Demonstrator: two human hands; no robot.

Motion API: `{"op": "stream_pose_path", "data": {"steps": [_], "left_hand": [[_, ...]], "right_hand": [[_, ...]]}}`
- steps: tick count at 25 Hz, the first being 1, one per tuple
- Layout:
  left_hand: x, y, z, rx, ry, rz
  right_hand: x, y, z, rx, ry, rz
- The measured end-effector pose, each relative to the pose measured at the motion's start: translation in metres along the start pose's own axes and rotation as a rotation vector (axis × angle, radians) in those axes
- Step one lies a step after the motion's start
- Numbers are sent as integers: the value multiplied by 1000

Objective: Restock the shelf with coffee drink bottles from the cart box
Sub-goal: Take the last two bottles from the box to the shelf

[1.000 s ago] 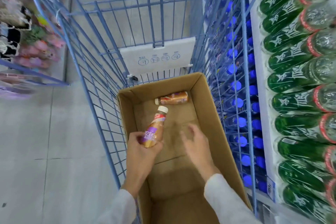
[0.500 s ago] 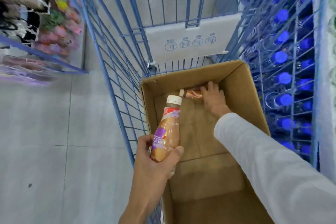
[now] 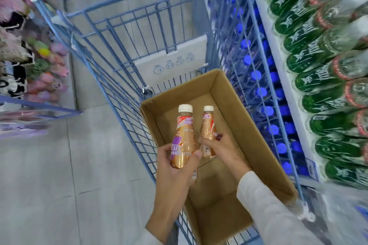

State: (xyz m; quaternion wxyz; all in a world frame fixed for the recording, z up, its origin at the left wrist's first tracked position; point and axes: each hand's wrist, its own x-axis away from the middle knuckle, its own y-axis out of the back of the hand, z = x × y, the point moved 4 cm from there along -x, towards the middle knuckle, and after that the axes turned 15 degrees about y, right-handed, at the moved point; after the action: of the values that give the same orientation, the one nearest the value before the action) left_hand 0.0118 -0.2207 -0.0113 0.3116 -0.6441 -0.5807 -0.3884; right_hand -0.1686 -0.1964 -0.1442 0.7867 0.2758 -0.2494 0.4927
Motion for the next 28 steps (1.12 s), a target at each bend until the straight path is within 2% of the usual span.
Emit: {"op": "stream_pose_path", "data": {"steps": [2,6,11,17,28], "left_hand": [[22,-5,-12,-79,-79,52],[77,-23,-25,-185,-216,232],[150,-56,-10,-325,-337,419],[262,-118,61,-493,-479,616],[475,-204,263,-697,-523,988]], "right_hand": [[60,19,23,-152,51,-89],[172,55,60,-415,190,-155],[268,104,60,-685,264,-382],[401,187,10,-740,423,-607],[661,307,-140,-718,614,-943]]}}
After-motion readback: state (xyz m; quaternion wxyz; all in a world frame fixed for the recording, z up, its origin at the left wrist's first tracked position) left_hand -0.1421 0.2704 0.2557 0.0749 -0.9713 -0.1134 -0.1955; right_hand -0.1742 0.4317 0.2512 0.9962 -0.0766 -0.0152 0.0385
